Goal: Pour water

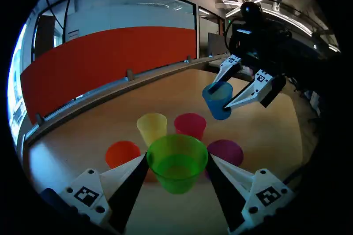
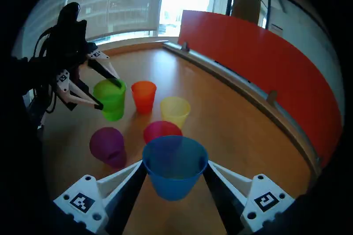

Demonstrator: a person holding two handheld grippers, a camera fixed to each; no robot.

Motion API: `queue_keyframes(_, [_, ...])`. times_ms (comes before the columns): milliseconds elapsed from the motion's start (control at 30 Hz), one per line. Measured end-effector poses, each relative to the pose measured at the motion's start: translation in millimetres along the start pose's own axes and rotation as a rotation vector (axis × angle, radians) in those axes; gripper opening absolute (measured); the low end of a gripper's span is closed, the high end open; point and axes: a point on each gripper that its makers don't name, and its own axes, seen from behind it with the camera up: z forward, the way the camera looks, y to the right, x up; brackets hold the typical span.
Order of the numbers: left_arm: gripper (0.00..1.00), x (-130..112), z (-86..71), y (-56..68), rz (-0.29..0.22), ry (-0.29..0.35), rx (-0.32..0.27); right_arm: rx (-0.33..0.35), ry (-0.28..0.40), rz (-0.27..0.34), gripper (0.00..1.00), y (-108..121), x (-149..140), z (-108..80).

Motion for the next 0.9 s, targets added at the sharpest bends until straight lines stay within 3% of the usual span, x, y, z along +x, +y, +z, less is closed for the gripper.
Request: queue_keyframes(900, [0.88,-35.8,18.1,0.5,-0.016,-0.085,-0.026,0.060,-0.060,0.040,0.90,-14.9,-40.0,25.1])
